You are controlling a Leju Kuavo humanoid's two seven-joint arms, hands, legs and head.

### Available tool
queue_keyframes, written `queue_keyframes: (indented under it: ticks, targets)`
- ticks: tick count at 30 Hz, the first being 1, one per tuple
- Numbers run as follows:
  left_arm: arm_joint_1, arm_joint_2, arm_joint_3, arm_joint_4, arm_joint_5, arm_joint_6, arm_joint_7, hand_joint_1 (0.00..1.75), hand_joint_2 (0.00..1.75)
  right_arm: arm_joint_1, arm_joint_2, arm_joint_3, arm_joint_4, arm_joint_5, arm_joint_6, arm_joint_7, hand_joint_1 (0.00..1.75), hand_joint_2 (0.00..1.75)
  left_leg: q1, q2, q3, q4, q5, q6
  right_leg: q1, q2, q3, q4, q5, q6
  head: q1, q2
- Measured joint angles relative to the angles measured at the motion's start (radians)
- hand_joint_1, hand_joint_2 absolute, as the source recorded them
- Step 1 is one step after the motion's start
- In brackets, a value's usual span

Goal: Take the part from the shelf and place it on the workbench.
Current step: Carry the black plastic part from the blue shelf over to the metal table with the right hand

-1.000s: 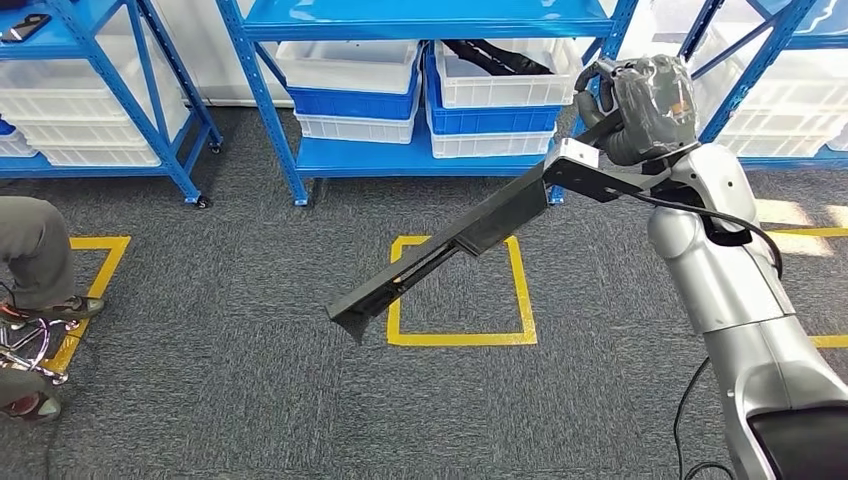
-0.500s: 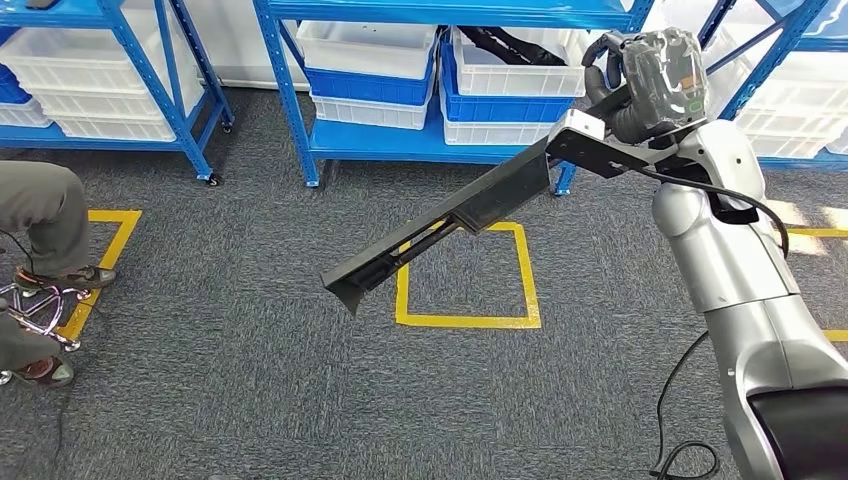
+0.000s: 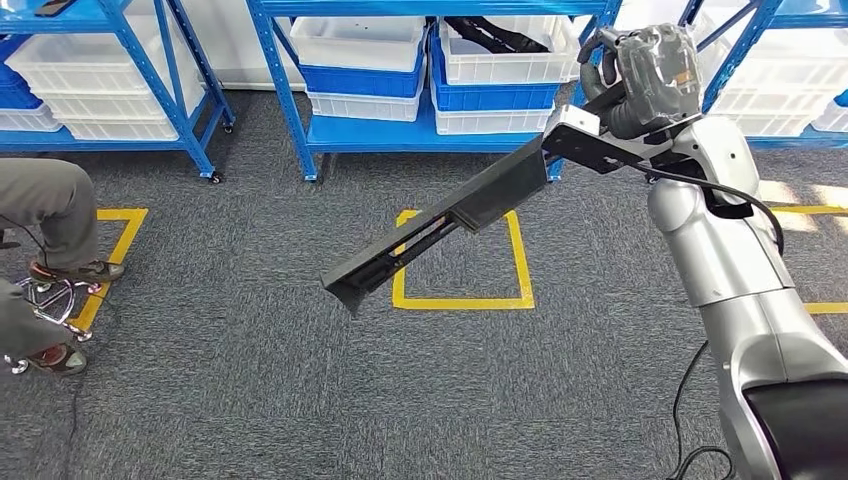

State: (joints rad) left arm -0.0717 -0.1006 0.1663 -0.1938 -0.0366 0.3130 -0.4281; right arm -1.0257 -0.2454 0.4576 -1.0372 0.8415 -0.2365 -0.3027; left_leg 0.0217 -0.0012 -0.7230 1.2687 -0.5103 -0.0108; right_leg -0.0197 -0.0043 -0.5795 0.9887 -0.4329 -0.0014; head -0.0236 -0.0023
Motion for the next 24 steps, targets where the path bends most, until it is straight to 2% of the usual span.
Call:
queue_keyframes:
  ticks: [1, 2, 3, 4, 5, 7, 8, 9, 10, 12, 13, 14, 15, 16, 17, 18, 19, 20, 21, 22, 23, 24]
  targets:
    - [0.0, 0.0, 0.0, 0.0, -0.001, 0.001, 0.001, 0.0, 1.75, 0.0, 0.0, 0.0, 0.0, 0.001, 0.0, 0.001, 1.75, 1.75, 0.003, 0.0, 0.049, -0.061, 0.02, 0.001, 0.0, 0.0, -0.008, 0.002, 0.006, 0.004, 0.0, 0.0]
    - [-0.001, 0.0, 0.0, 0.0, -0.003, 0.002, 0.002, 0.0, 1.75, -0.001, 0.0, -0.001, 0.0, 0.001, 0.0, 0.001, 1.75, 1.75, 0.003, -0.001, 0.104, -0.134, 0.029, 0.003, 0.0, 0.001, -0.016, 0.005, 0.012, 0.01, -0.001, 0.0]
    - [-0.002, 0.0, 0.0, 0.0, -0.004, 0.002, 0.003, 0.0, 1.75, -0.002, -0.001, -0.002, 0.0, 0.002, 0.0, 0.002, 1.75, 1.75, 0.002, -0.003, 0.146, -0.195, 0.032, 0.007, 0.001, 0.0, -0.022, 0.007, 0.017, 0.016, 0.001, 0.0]
    - [-0.003, 0.0, 0.0, 0.0, -0.006, 0.003, 0.003, 0.0, 1.75, -0.003, -0.001, -0.003, 0.0, 0.002, 0.0, 0.003, 1.75, 1.75, 0.0, -0.004, 0.17, -0.233, 0.028, 0.012, 0.002, 0.0, -0.026, 0.008, 0.022, 0.023, 0.001, 0.0]
    - [-0.004, 0.0, 0.0, 0.0, -0.007, 0.003, 0.004, 0.0, 1.75, -0.004, -0.001, -0.003, 0.0, 0.002, 0.0, 0.003, 1.75, 1.75, -0.005, -0.006, 0.178, -0.25, 0.025, 0.018, 0.003, -0.001, -0.029, 0.008, 0.028, 0.032, 0.003, 0.0]
    - [-0.005, -0.001, 0.0, 0.0, -0.009, 0.004, 0.005, 0.0, 1.75, -0.005, -0.002, -0.003, 0.001, 0.003, 0.001, 0.003, 1.75, 1.75, -0.01, -0.003, 0.169, -0.258, 0.039, 0.037, 0.004, -0.001, -0.035, 0.009, 0.037, 0.047, 0.003, 0.0]
    - [-0.006, -0.002, 0.0, 0.0, -0.01, 0.004, 0.006, 0.0, 1.75, -0.006, -0.003, -0.003, 0.001, 0.003, 0.001, 0.004, 1.75, 1.75, -0.01, -0.001, 0.163, -0.263, 0.05, 0.048, 0.004, -0.001, -0.045, 0.019, 0.027, 0.049, 0.004, 0.0]
    - [-0.006, -0.002, 0.0, 0.0, -0.012, 0.004, 0.007, 0.0, 1.75, -0.006, -0.005, -0.004, 0.002, 0.004, 0.001, 0.004, 1.75, 1.75, -0.01, 0.002, 0.154, -0.268, 0.062, 0.059, 0.004, 0.0, -0.061, 0.049, 0.001, 0.047, 0.005, 0.0]
    - [-0.007, -0.002, 0.0, 0.0, -0.013, 0.003, 0.008, 0.0, 1.75, -0.007, -0.008, -0.005, 0.002, 0.006, 0.001, 0.006, 1.75, 1.75, -0.009, 0.004, 0.143, -0.271, 0.075, 0.067, 0.002, 0.001, -0.082, 0.1, -0.038, 0.042, 0.007, 0.0]
    - [-0.008, -0.001, 0.0, 0.0, -0.014, 0.003, 0.01, 0.0, 1.75, -0.007, -0.01, -0.005, 0.003, 0.009, 0.002, 0.01, 1.75, 1.75, -0.011, 0.005, 0.114, -0.271, 0.096, 0.073, 0.002, 0.002, -0.126, 0.234, -0.117, 0.038, 0.01, 0.0]
    - [-0.008, -0.001, 0.0, 0.0, -0.015, 0.002, 0.011, 0.0, 1.75, -0.007, -0.011, -0.005, 0.004, 0.011, 0.002, 0.012, 1.75, 1.75, -0.012, 0.006, 0.099, -0.27, 0.107, 0.073, 0.001, 0.002, -0.134, 0.284, -0.134, 0.043, 0.01, 0.0]
    - [-0.008, -0.002, 0.0, 0.0, -0.015, 0.002, 0.012, 0.0, 1.75, -0.007, -0.012, -0.005, 0.005, 0.013, 0.002, 0.013, 1.75, 1.75, -0.012, 0.007, 0.084, -0.27, 0.118, 0.072, 0.001, 0.002, -0.128, 0.304, -0.134, 0.052, 0.01, 0.0]
    - [-0.008, -0.002, 0.0, 0.0, -0.016, 0.002, 0.012, 0.0, 1.75, -0.006, -0.013, -0.005, 0.006, 0.015, 0.002, 0.014, 1.75, 1.75, -0.012, 0.008, 0.07, -0.269, 0.129, 0.07, 0.0, 0.002, -0.102, 0.287, -0.119, 0.063, 0.01, 0.0]
    - [-0.008, -0.002, 0.0, 0.0, -0.016, 0.001, 0.012, 0.0, 1.75, -0.007, -0.014, -0.005, 0.006, 0.017, 0.002, 0.014, 1.75, 1.75, -0.012, 0.008, 0.057, -0.268, 0.14, 0.067, -0.001, 0.002, -0.058, 0.234, -0.099, 0.071, 0.01, 0.0]
    - [-0.009, -0.002, 0.0, 0.0, -0.017, 0.001, 0.012, 0.0, 1.75, -0.007, -0.015, -0.006, 0.006, 0.019, 0.002, 0.015, 1.75, 1.75, -0.013, 0.008, 0.046, -0.267, 0.151, 0.062, -0.001, 0.002, -0.001, 0.159, -0.089, 0.074, 0.01, 0.0]
    - [-0.01, -0.003, 0.0, 0.0, -0.017, 0.0, 0.012, 0.0, 1.75, -0.007, -0.015, -0.006, 0.006, 0.019, 0.002, 0.015, 1.75, 1.75, -0.014, 0.008, 0.037, -0.266, 0.161, 0.057, 0.002, 0.002, 0.049, 0.085, -0.086, 0.072, 0.009, 0.0]
    - [-0.011, -0.003, 0.0, 0.0, -0.017, 0.0, 0.012, 0.0, 1.75, -0.007, -0.016, -0.006, 0.006, 0.02, 0.001, 0.016, 1.75, 1.75, -0.016, 0.008, 0.031, -0.266, 0.17, 0.052, 0.005, 0.003, 0.081, 0.03, -0.09, 0.065, 0.009, 0.0]
    - [-0.011, -0.002, 0.0, 0.0, -0.017, 0.0, 0.012, 0.0, 1.75, -0.007, -0.016, -0.007, 0.006, 0.02, 0.001, 0.016, 1.75, 1.75, -0.018, 0.008, 0.028, -0.267, 0.179, 0.046, 0.009, 0.004, 0.095, 0.002, -0.096, 0.057, 0.008, 0.0]
    - [-0.012, -0.003, 0.0, 0.0, -0.017, -0.001, 0.012, 0.0, 1.75, -0.006, -0.017, -0.008, 0.006, 0.02, 0.0, 0.016, 1.75, 1.75, -0.018, 0.008, 0.027, -0.269, 0.187, 0.041, 0.013, 0.005, 0.092, -0.006, -0.094, 0.048, 0.006, 0.0]
    - [-0.012, -0.002, 0.0, 0.0, -0.017, -0.001, 0.013, 0.0, 1.75, -0.006, -0.018, -0.008, 0.006, 0.02, 0.0, 0.017, 1.75, 1.75, -0.016, 0.007, 0.025, -0.269, 0.192, 0.035, 0.007, 0.005, 0.085, -0.005, -0.087, 0.038, 0.006, 0.0]
    - [-0.012, -0.001, 0.0, 0.0, -0.017, -0.001, 0.014, 0.0, 1.75, -0.006, -0.018, -0.008, 0.006, 0.019, 0.0, 0.017, 1.75, 1.75, -0.014, 0.006, 0.019, -0.262, 0.18, 0.029, 0.002, 0.004, 0.082, -0.004, -0.078, 0.027, 0.004, 0.0]
    - [-0.012, 0.0, 0.0, 0.0, -0.017, -0.001, 0.014, 0.0, 1.75, -0.006, -0.017, -0.007, 0.007, 0.02, 0.0, 0.017, 1.75, 1.75, -0.011, 0.005, 0.008, -0.239, 0.15, 0.023, -0.003, 0.003, 0.076, -0.005, -0.067, 0.015, 0.003, 0.0]
